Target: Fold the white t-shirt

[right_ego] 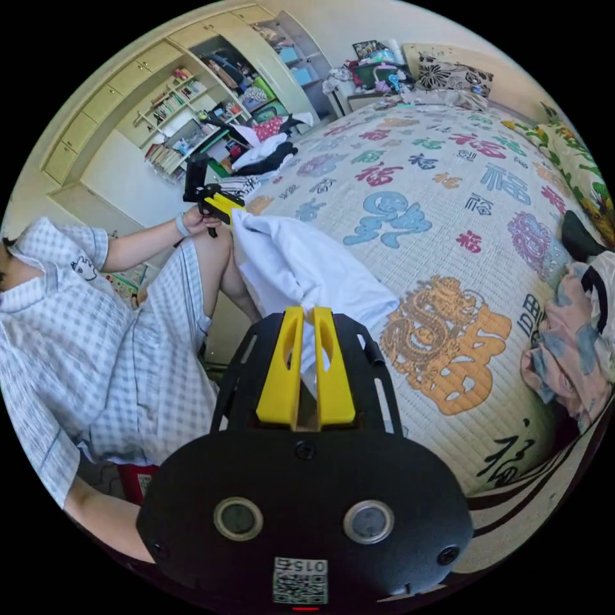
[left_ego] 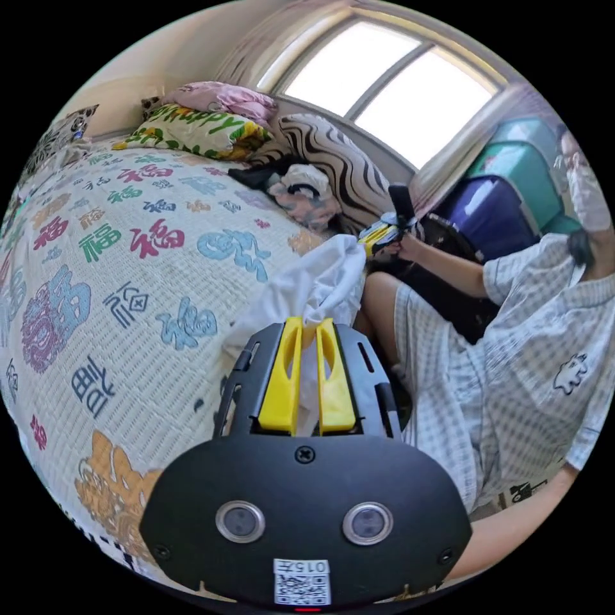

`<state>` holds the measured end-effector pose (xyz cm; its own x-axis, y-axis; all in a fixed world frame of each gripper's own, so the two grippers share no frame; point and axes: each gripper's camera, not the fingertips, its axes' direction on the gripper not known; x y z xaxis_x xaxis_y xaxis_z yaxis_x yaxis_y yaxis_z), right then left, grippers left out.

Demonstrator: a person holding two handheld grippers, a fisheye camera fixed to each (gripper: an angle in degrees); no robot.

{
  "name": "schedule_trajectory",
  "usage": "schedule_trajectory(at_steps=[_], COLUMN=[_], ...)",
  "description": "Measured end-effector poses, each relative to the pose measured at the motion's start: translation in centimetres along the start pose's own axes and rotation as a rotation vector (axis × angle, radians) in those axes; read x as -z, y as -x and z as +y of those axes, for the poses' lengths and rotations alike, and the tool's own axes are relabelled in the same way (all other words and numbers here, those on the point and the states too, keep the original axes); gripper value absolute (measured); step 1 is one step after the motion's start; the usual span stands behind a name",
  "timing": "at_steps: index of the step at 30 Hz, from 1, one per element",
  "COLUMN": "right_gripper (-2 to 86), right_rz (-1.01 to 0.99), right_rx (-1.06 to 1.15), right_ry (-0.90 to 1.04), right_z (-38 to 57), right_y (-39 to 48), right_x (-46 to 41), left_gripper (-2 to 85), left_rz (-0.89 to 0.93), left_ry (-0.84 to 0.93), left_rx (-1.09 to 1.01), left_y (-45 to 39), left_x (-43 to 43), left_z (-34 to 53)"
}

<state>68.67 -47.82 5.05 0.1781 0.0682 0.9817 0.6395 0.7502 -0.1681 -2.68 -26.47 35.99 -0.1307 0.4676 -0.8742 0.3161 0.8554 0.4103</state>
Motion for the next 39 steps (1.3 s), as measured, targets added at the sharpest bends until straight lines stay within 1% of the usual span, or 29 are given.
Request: schedule_trajectory(at_steps=[4, 8, 10, 12, 13, 14, 15, 16, 17, 19, 21, 23, 25, 26, 28, 32, 33, 35, 36, 38, 39], right_gripper=[3.0, 3.5, 3.8, 4.1, 4.2, 4.2, 4.2, 4.2, 4.0, 3.7, 2.6, 0.6, -0.1, -0.3, -0.5, -0.3, -0.1, 0.9, 1.3, 5.1, 6.1], right_rz=[0.088, 0.144, 0.176, 0.232, 0.252, 0.24, 0.219, 0.164, 0.106, 0.048, 0.006, -0.066, -0.049, -0.086, -0.146, -0.192, -0.198, -0.231, -0.239, -0.235, -0.225], right_rx=[-0.034, -0.133, -0.176, -0.207, -0.217, -0.218, -0.216, -0.21, -0.208, -0.216, -0.225, -0.245, -0.278, -0.311, -0.382, -0.464, -0.469, -0.46, -0.463, -0.487, -0.5], right_ry=[0.2, 0.357, 0.376, 0.347, 0.306, 0.245, 0.211, 0.154, 0.116, 0.094, 0.096, 0.198, 0.277, 0.265, 0.23, 0.224, 0.21, 0.073, 0.028, -0.127, -0.146], right_z=[-0.2, -1.0, -1.5, -2.1, -2.6, -3.4, -3.8, -4.8, -5.9, -7.6, -9.2, -10.6, -10.7, -10.4, -9.8, -8.8, -8.7, -8.5, -8.3, -7.6, -7.4], right_y=[2.7, 3.7, 4.0, 4.5, 4.9, 5.3, 5.5, 5.8, 6.0, 6.1, 6.1, 5.9, 5.5, 5.0, 4.0, 2.5, 2.3, 1.8, 1.6, 0.3, -0.1], right_x=[-4.4, -6.6, -6.2, -5.3, -4.6, -4.0, -3.8, -3.7, -4.1, -5.4, -7.3, -10.4, -12.0, -12.2, -11.7, -10.5, -10.1, -7.8, -7.1, -4.8, -4.6], left_gripper=[3.5, 4.2, 4.3, 4.2, 4.2, 4.2, 4.4, 4.9, 5.2, 6.5, 6.8, 6.1, 2.0, 1.5, 0.3, 0.1, 0.3, 0.9, 1.8, 4.6, 7.6], left_rz=[-0.086, -0.173, -0.227, -0.292, -0.334, -0.343, -0.339, -0.31, -0.288, -0.163, -0.086, -0.043, -0.045, -0.048, 0.007, 0.005, -0.009, 0.005, 0.019, 0.047, 0.061], left_ry=[0.175, 0.265, 0.416, 0.52, 0.53, 0.512, 0.45, 0.369, 0.325, 0.182, 0.175, 0.22, 0.287, 0.288, 0.273, 0.3, 0.314, 0.3, 0.268, 0.195, 0.136], left_rx=[0.044, 0.057, 0.115, 0.154, 0.166, 0.166, 0.172, 0.19, 0.204, 0.268, 0.314, 0.369, 0.428, 0.432, 0.47, 0.484, 0.49, 0.493, 0.502, 0.534, 0.574], left_y=[-2.8, -4.4, -4.6, -4.7, -4.9, -5.1, -5.5, -5.7, -5.8, -5.3, -4.4, -3.1, -1.5, -1.2, 0.2, 1.5, 1.9, 2.6, 3.3, 4.6, 5.7], left_x=[-3.9, -4.9, -5.1, -4.9, -4.2, -3.7, -2.7, -1.7, -1.3, -1.3, -2.9, -5.0, -6.4, -6.2, -4.8, -2.1, -1.1, 0.9, 2.5, 5.0, 6.6], left_z=[2.2, 1.6, 0.9, 0.7, 0.5, 0.3, -0.3, -1.2, -1.6, -3.2, -4.0, -3.9, -2.7, -2.3, -1.3, -0.9, -0.9, -0.8, -0.6, 0.0, 0.5])
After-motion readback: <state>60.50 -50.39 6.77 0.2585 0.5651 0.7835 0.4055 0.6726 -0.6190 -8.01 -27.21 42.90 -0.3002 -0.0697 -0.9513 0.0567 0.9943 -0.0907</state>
